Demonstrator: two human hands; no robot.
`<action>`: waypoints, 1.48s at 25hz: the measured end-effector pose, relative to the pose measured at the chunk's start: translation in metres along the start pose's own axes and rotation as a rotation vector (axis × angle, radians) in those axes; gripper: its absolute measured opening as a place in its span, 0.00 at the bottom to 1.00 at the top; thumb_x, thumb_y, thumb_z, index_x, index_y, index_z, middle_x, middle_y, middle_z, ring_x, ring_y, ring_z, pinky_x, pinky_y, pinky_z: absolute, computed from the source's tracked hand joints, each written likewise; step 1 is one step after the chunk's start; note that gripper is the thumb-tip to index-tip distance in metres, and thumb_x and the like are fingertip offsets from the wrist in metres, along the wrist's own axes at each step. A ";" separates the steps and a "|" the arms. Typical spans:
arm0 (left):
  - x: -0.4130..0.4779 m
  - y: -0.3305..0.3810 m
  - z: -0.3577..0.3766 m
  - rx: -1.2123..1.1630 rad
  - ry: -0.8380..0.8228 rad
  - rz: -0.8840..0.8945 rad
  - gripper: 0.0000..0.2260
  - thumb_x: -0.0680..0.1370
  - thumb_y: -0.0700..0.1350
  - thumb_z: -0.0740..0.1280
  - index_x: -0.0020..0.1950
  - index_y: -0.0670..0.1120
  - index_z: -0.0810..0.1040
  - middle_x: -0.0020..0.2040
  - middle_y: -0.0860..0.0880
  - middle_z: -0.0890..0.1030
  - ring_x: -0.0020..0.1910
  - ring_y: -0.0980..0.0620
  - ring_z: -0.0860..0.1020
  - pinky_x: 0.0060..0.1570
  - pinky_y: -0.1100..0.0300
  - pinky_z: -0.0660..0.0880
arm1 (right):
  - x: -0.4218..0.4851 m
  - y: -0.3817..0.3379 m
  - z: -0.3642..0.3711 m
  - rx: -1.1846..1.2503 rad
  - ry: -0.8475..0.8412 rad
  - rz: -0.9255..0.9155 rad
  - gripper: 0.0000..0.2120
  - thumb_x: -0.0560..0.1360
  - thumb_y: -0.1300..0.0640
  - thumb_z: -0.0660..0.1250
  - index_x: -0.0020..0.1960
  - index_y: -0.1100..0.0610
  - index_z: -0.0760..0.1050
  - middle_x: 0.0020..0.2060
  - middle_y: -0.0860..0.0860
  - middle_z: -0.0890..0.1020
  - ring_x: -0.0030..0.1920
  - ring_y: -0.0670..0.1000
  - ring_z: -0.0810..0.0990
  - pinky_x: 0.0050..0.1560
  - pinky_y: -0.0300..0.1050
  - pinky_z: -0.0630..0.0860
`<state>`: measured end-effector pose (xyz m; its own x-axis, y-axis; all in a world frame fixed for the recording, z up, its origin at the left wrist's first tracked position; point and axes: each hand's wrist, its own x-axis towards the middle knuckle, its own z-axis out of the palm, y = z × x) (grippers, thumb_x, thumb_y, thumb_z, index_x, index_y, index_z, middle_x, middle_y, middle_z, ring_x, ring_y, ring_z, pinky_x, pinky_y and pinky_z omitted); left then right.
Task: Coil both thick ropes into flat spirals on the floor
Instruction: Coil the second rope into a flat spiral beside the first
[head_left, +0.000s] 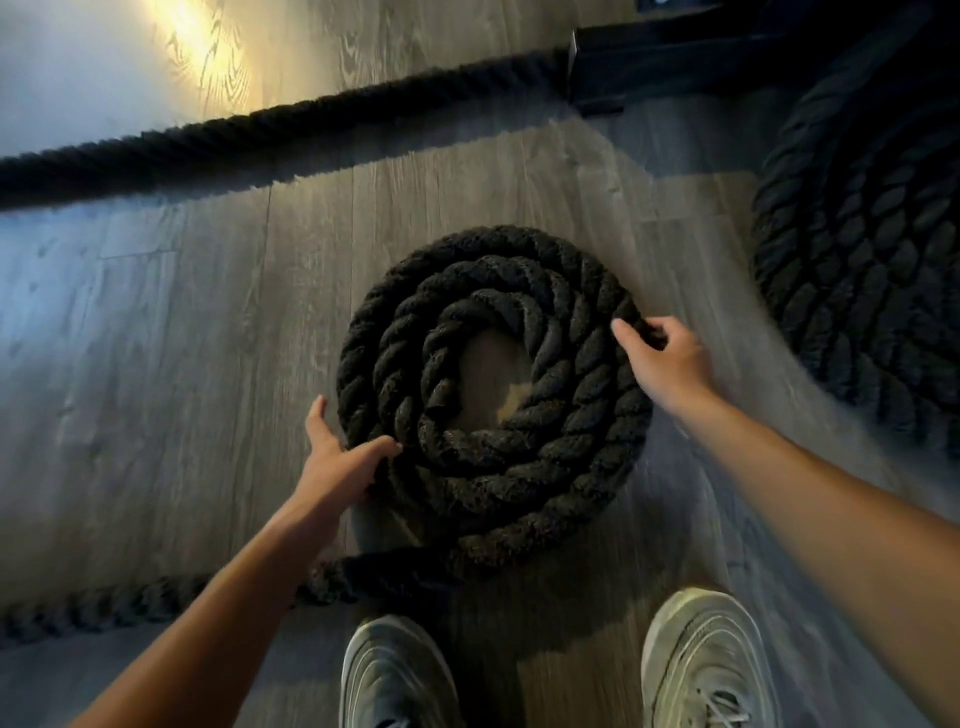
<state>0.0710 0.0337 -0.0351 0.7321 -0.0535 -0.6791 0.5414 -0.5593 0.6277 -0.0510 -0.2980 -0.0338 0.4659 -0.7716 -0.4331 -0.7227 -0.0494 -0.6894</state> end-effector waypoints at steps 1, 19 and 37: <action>0.005 0.008 -0.007 -0.016 0.014 -0.001 0.45 0.75 0.43 0.74 0.81 0.60 0.48 0.57 0.43 0.78 0.44 0.51 0.80 0.35 0.59 0.76 | -0.011 0.005 0.001 0.030 0.015 0.023 0.26 0.72 0.34 0.65 0.62 0.51 0.75 0.54 0.51 0.80 0.54 0.54 0.78 0.51 0.47 0.74; 0.019 0.013 -0.007 -0.049 0.009 0.088 0.34 0.79 0.46 0.72 0.79 0.62 0.59 0.61 0.44 0.82 0.43 0.56 0.83 0.30 0.62 0.78 | -0.025 0.015 0.002 -0.073 -0.124 -0.097 0.32 0.78 0.45 0.65 0.78 0.51 0.59 0.74 0.57 0.66 0.73 0.57 0.66 0.70 0.51 0.64; 0.054 0.043 -0.010 -0.065 0.132 0.262 0.25 0.78 0.46 0.74 0.74 0.51 0.72 0.56 0.47 0.83 0.47 0.55 0.82 0.46 0.61 0.78 | -0.122 0.032 0.045 0.032 0.034 0.042 0.31 0.82 0.54 0.57 0.80 0.54 0.45 0.79 0.59 0.51 0.78 0.59 0.53 0.70 0.54 0.60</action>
<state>0.1379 0.0147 -0.0415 0.8954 -0.0788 -0.4382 0.3492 -0.4862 0.8010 -0.1079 -0.1770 -0.0291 0.4174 -0.7937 -0.4425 -0.7244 0.0034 -0.6894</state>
